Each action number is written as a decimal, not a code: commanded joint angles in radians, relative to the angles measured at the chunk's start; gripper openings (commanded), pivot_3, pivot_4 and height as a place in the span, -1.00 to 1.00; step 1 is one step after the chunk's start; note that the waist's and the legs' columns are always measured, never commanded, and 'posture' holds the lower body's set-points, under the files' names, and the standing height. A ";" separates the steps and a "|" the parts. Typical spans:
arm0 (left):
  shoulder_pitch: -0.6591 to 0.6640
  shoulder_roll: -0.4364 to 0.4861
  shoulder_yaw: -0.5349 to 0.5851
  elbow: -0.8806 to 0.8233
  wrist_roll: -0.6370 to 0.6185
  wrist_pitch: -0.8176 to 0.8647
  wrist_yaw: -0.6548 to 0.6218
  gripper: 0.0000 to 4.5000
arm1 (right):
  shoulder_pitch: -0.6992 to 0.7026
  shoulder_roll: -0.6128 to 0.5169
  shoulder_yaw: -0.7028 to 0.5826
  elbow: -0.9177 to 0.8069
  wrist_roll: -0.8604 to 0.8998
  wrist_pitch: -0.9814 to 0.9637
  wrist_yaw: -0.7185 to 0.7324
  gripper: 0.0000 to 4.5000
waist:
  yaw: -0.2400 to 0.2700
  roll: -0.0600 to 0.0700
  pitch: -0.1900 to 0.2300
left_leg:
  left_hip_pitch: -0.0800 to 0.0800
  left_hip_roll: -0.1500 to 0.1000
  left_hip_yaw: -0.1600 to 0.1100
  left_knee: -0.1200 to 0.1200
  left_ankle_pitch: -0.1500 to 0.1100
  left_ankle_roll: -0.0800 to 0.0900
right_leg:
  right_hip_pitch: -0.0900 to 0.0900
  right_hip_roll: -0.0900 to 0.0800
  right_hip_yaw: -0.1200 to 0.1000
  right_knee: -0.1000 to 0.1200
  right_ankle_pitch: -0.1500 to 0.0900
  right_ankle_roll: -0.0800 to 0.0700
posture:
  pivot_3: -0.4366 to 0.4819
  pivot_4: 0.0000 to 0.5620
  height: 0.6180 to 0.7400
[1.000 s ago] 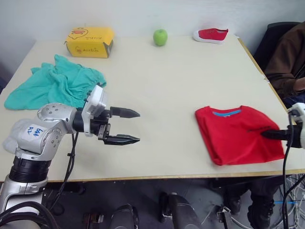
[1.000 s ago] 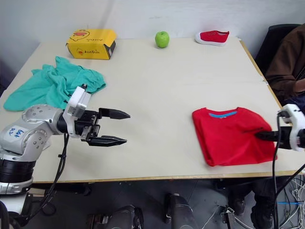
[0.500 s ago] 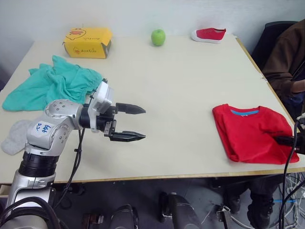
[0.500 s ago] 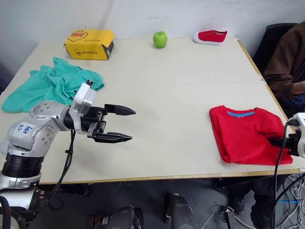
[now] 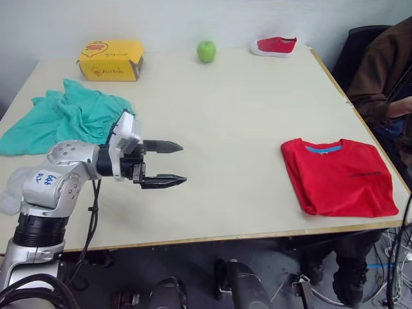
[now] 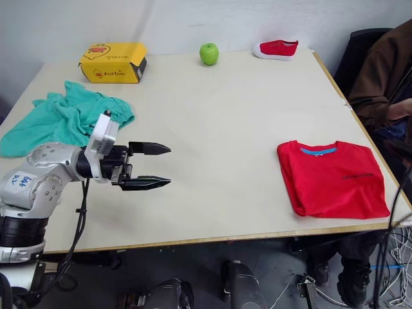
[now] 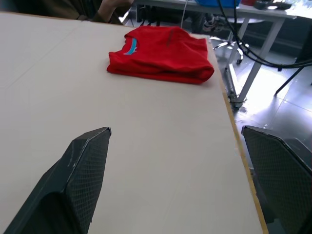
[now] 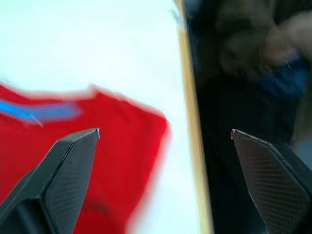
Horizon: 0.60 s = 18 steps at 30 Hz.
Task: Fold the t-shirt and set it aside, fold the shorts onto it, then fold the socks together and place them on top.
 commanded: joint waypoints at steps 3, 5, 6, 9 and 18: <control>0.035 0.104 0.017 0.145 0.269 -0.223 0.115 1.00 | 0.057 0.223 0.036 -0.637 0.350 0.278 -0.075 0.99 | 0.009 0.000 0.000 | 0.005 0.000 -0.007 -0.003 0.001 -0.003 | 0.000 0.002 -0.002 -0.001 0.000 0.000 | -0.05 -0.47 1.00; 0.032 0.133 0.030 0.219 0.338 -0.263 0.174 1.00 | 0.067 0.297 0.076 -0.784 0.447 0.332 -0.108 0.99 | 0.021 0.000 0.000 | 0.005 0.000 -0.008 -0.005 0.001 -0.003 | -0.001 0.002 -0.002 -0.002 0.000 -0.001 | -0.05 -0.47 1.00; 0.041 0.158 0.031 0.253 0.373 -0.284 0.188 1.00 | 0.067 0.325 0.102 -0.842 0.483 0.344 -0.115 0.99 | 0.024 0.000 0.000 | 0.004 0.000 -0.008 -0.006 0.001 -0.002 | -0.001 0.001 -0.002 -0.003 0.000 -0.001 | -0.05 -0.47 1.00; 0.076 0.217 0.031 0.346 0.451 -0.369 0.208 1.00 | 0.050 0.377 0.158 -0.925 0.540 0.359 -0.139 0.99 | 0.026 0.000 0.000 | 0.002 -0.002 -0.008 -0.004 -0.003 0.003 | -0.001 -0.002 -0.004 -0.005 0.000 -0.001 | -0.05 -0.47 1.00; -0.036 0.265 -0.079 0.697 0.676 -0.663 0.258 1.00 | 0.025 0.397 0.250 -0.901 0.513 0.312 -0.123 0.99 | 0.028 -0.001 -0.001 | -0.006 -0.004 -0.005 0.007 -0.011 0.017 | -0.002 -0.007 -0.007 -0.006 0.002 0.002 | -0.05 -0.47 1.00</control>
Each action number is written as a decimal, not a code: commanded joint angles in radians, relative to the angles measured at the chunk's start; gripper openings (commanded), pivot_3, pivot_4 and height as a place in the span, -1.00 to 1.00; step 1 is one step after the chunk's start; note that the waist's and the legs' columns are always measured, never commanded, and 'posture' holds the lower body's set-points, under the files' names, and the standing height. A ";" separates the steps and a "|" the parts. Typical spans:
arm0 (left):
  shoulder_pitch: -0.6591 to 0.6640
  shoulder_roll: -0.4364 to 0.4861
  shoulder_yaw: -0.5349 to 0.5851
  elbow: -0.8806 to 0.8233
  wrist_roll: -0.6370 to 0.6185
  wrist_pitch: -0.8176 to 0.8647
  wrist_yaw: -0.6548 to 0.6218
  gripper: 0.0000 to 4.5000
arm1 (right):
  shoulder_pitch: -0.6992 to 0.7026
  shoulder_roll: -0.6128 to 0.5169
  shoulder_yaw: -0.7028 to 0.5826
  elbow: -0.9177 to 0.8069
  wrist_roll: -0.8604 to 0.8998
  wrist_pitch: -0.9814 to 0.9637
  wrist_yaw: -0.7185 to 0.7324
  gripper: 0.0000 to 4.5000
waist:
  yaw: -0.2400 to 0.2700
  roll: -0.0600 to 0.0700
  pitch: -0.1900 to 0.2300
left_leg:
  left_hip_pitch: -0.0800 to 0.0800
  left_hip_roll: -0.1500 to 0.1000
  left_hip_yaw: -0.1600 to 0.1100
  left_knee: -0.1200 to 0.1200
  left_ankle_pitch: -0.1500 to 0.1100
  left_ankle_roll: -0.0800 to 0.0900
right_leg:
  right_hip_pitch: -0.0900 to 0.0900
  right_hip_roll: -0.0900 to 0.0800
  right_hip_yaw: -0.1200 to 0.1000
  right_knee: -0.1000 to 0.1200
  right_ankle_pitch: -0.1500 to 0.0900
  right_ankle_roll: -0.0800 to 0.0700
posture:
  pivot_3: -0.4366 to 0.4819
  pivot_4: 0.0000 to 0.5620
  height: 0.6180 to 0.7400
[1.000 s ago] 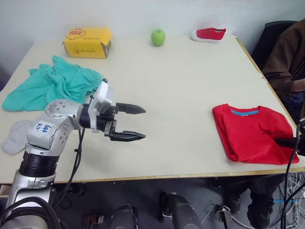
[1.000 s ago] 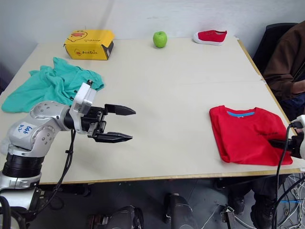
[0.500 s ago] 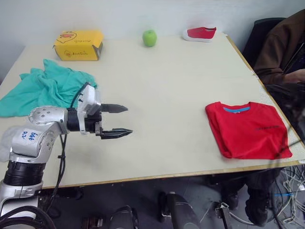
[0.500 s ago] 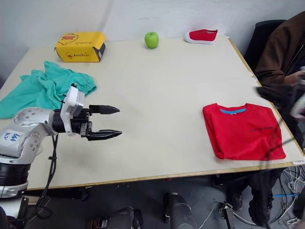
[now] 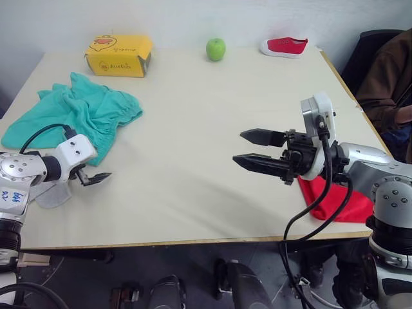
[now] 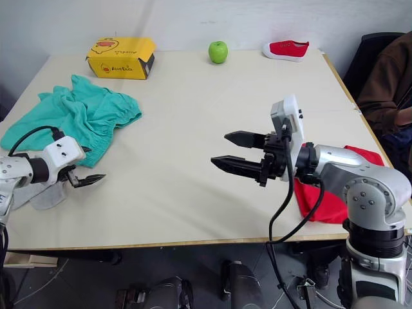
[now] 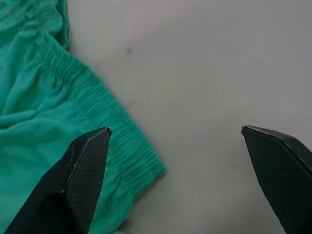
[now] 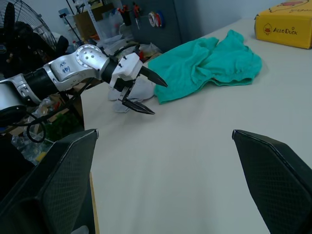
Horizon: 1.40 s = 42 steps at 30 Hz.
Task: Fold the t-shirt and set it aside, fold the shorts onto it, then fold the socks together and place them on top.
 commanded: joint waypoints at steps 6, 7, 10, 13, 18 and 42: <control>-0.210 0.009 -0.110 0.351 0.194 -0.201 0.052 1.00 | -0.032 -0.002 0.028 0.003 -0.028 -0.059 0.024 0.99 | -0.003 0.000 0.000 | 0.000 0.000 0.002 0.002 0.000 0.000 | -0.002 0.001 0.001 0.002 0.000 0.000 | -0.05 -0.47 1.00; -0.228 0.003 -0.122 0.384 0.206 -0.214 0.057 1.00 | -0.033 -0.001 0.031 0.001 -0.029 -0.059 0.023 0.99 | -0.005 0.000 0.000 | 0.000 0.000 0.002 0.003 0.000 0.000 | -0.002 0.001 0.001 0.003 0.000 0.000 | -0.05 -0.47 1.00; -0.279 -0.014 -0.154 0.473 0.248 -0.228 0.093 1.00 | -0.030 -0.002 0.040 -0.008 -0.040 -0.065 0.021 0.99 | -0.005 0.000 0.000 | 0.001 0.000 0.003 0.004 0.000 -0.001 | -0.003 0.001 0.002 0.005 0.000 0.000 | -0.05 -0.47 1.00; -0.312 -0.019 -0.173 0.531 0.270 -0.235 0.098 0.92 | -0.032 0.004 0.032 -0.016 -0.028 -0.062 -0.002 1.00 | -0.005 0.000 0.000 | 0.002 0.000 0.004 0.005 0.001 -0.002 | -0.003 0.001 0.002 0.007 0.000 -0.001 | -0.05 -0.47 1.00; -0.359 -0.061 -0.161 0.611 0.245 -0.201 0.099 0.34 | -0.036 -0.004 0.033 -0.018 -0.025 -0.060 -0.018 1.00 | -0.004 -0.001 0.000 | 0.001 0.000 0.006 0.008 0.001 -0.002 | -0.007 0.001 0.005 0.012 -0.001 -0.002 | -0.05 -0.47 1.00; -0.212 -0.408 0.007 -0.393 -0.340 0.700 -0.131 -0.98 | 0.026 -0.073 0.105 -0.060 -0.131 -0.120 0.072 1.00 | -0.002 -0.002 -0.001 | -0.005 0.001 0.007 0.013 0.000 -0.004 | -0.011 0.001 0.007 0.016 -0.001 -0.002 | -0.05 -0.47 1.00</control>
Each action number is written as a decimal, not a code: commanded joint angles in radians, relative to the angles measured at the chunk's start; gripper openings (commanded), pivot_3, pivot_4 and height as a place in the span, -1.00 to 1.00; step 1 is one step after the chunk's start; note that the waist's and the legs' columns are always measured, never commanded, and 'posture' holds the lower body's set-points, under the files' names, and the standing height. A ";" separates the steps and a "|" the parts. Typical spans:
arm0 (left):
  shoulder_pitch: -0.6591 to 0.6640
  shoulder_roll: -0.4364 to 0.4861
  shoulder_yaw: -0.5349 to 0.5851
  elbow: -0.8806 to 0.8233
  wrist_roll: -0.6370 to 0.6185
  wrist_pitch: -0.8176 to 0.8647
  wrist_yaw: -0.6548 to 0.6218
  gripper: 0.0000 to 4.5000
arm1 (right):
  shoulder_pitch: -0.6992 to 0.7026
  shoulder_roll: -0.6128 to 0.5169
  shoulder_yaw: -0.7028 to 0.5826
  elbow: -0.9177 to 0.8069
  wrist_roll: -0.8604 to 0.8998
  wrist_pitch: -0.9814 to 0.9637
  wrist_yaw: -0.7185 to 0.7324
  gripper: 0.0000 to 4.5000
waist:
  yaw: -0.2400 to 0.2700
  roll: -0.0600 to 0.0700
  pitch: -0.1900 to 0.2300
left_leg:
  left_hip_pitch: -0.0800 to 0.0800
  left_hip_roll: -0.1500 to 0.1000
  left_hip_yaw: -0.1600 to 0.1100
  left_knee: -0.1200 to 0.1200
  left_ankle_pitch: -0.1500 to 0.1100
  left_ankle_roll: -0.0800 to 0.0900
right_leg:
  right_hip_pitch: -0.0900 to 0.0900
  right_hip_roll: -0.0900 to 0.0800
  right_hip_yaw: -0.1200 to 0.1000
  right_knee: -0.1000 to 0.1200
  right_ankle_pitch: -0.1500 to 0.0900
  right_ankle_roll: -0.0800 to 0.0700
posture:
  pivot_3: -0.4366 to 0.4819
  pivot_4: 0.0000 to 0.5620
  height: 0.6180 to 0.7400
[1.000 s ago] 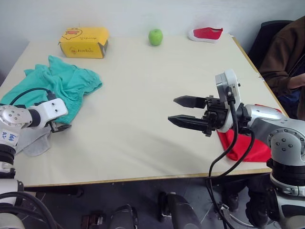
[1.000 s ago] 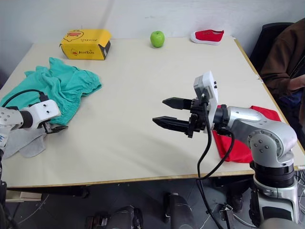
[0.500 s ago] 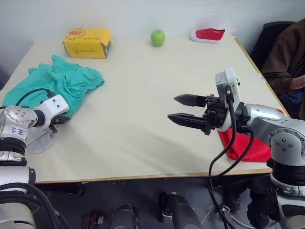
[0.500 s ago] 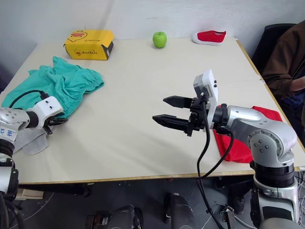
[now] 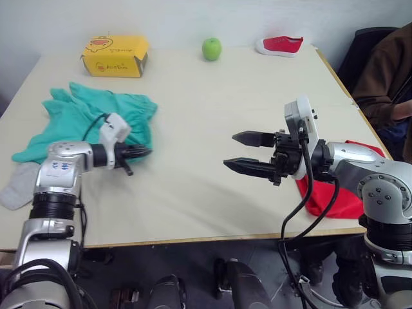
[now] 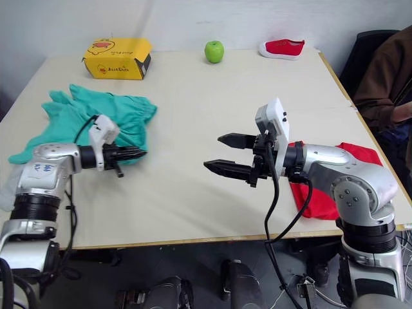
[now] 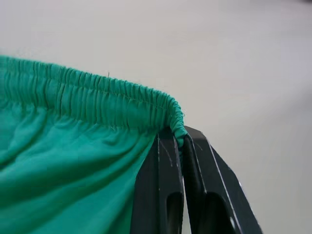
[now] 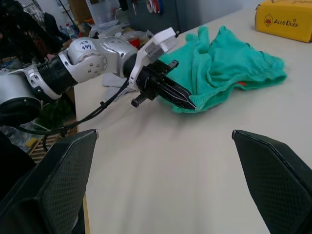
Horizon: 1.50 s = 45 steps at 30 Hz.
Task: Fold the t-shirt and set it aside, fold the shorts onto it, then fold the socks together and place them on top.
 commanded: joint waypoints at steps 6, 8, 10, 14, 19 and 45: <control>-0.087 -0.205 -0.198 -0.097 0.017 0.026 0.063 -0.98 | 0.091 -0.100 0.027 -0.092 -0.082 -0.086 0.106 1.00 | 0.004 0.000 0.000 | 0.003 -0.001 0.000 0.001 0.000 0.000 | 0.002 0.000 0.002 0.000 0.000 0.000 | -0.05 -0.47 1.00; -0.095 -0.254 -0.285 -0.078 0.056 0.016 0.068 -0.98 | 0.112 -0.123 0.020 -0.100 -0.094 -0.095 0.117 1.00 | 0.007 0.000 0.000 | 0.003 -0.001 0.000 0.000 0.000 -0.001 | 0.002 0.001 0.002 0.000 0.000 0.000 | -0.05 -0.47 1.00; -0.094 -0.291 -0.346 -0.071 0.075 0.026 0.065 -0.98 | 0.130 -0.140 0.014 -0.107 -0.106 -0.104 0.121 1.00 | 0.005 0.000 0.000 | 0.003 -0.001 0.000 0.000 0.000 -0.001 | 0.002 0.001 0.002 0.000 0.000 0.000 | -0.05 -0.47 1.00; -0.096 -0.382 -0.397 -0.081 0.044 0.079 0.057 -0.98 | 0.175 -0.169 0.005 -0.129 -0.134 -0.124 0.121 1.00 | 0.005 -0.001 0.000 | 0.003 -0.001 0.000 0.000 0.000 -0.001 | 0.001 0.002 0.002 0.000 0.000 0.000 | -0.05 -0.47 1.00; -0.116 -0.434 -0.371 -0.097 0.005 0.123 0.054 -0.54 | 0.214 -0.192 0.008 -0.150 -0.167 -0.148 0.123 1.00 | 0.001 -0.001 0.000 | 0.003 -0.001 -0.001 0.000 0.000 -0.001 | 0.002 0.002 0.002 0.000 0.000 0.000 | -0.05 -0.47 1.00; 0.395 0.338 -0.039 -0.174 0.222 -0.544 -0.020 0.99 | 0.140 -0.105 0.369 0.155 -0.741 -0.664 0.250 1.00 | 0.016 -0.001 0.000 | 0.003 0.001 -0.001 0.000 -0.001 -0.003 | 0.001 0.002 0.002 0.000 -0.002 -0.003 | -0.05 -0.47 1.00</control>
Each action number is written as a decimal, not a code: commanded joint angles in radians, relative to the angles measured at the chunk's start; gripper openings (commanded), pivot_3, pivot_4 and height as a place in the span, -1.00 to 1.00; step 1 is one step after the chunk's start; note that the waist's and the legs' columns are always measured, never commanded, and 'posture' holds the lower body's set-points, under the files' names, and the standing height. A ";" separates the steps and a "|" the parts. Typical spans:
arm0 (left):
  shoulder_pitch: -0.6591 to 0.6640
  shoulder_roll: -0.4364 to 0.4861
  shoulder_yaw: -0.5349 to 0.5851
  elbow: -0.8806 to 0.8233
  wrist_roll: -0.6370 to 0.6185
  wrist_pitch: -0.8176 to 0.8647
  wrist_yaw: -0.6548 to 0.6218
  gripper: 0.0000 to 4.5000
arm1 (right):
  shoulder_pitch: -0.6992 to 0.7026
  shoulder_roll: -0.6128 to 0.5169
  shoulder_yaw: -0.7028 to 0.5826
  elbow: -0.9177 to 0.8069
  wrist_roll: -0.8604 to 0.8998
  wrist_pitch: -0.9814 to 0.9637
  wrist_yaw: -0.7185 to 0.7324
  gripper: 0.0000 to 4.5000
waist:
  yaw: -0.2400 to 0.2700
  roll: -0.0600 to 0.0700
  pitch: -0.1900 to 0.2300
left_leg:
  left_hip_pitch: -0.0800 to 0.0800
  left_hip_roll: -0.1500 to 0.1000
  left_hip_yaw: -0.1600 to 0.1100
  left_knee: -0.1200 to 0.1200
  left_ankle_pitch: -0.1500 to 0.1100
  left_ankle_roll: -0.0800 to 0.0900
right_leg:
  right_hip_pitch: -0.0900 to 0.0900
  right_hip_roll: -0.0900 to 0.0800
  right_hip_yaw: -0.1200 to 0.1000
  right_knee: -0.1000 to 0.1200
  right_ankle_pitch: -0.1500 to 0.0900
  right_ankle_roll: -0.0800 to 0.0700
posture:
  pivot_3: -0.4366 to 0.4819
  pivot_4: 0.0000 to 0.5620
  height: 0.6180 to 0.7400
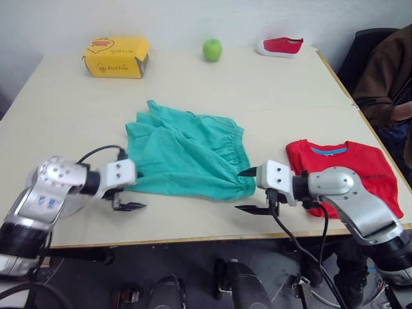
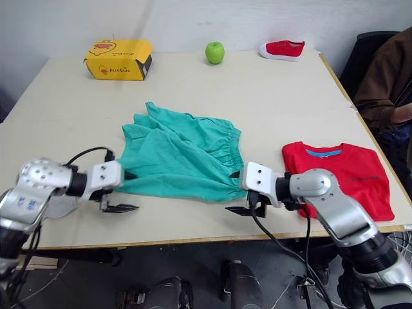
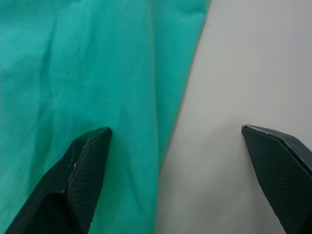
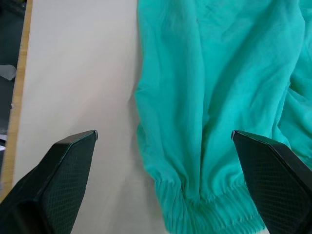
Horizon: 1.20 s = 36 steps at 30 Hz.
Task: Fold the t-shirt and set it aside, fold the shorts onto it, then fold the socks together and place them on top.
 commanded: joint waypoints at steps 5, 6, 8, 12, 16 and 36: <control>0.040 -0.002 0.028 0.039 0.105 -0.092 0.164 0.99 | -0.039 0.039 0.041 0.107 -0.133 -0.151 0.024 1.00 | 0.006 0.000 0.000 | 0.001 0.000 0.001 0.000 0.000 0.000 | 0.000 0.000 0.000 0.001 0.000 0.000 | -0.05 -0.47 1.00; 0.040 -0.001 0.021 0.052 0.117 -0.103 0.176 0.99 | -0.040 0.042 0.045 0.123 -0.149 -0.165 0.025 1.00 | 0.006 0.000 0.000 | 0.001 0.000 0.001 0.000 0.000 0.000 | 0.000 0.000 0.000 0.001 0.000 0.000 | -0.05 -0.47 1.00; 0.045 0.002 0.016 0.072 0.125 -0.113 0.184 1.00 | -0.037 0.050 0.045 0.139 -0.164 -0.181 0.025 0.72 | 0.005 0.000 0.000 | 0.002 0.000 0.001 0.000 0.000 0.000 | 0.000 0.000 0.000 0.001 0.000 0.000 | -0.05 -0.47 1.00; 0.053 0.011 0.011 0.116 0.129 -0.136 0.181 0.61 | -0.026 0.057 0.050 0.162 -0.200 -0.220 0.033 0.12 | 0.005 0.001 -0.001 | 0.003 0.000 0.001 0.000 0.000 0.000 | 0.000 0.000 0.000 0.002 0.000 0.000 | -0.05 -0.47 1.00; 0.057 0.011 0.002 0.158 0.135 -0.142 0.181 0.06 | -0.021 0.062 0.043 0.169 -0.224 -0.233 0.027 -0.52 | 0.003 0.002 -0.001 | 0.003 0.001 0.002 0.000 0.000 -0.001 | 0.001 0.001 0.000 0.003 0.000 -0.001 | -0.05 -0.47 1.00; 0.537 0.315 0.178 -0.223 -0.236 0.163 -0.304 -0.98 | 0.019 0.015 -0.131 0.019 0.118 -0.082 0.166 -1.00 | -0.045 0.005 -0.002 | 0.003 0.004 0.004 -0.005 -0.001 -0.005 | -0.003 0.003 0.001 0.001 -0.002 -0.004 | -0.05 -0.47 1.00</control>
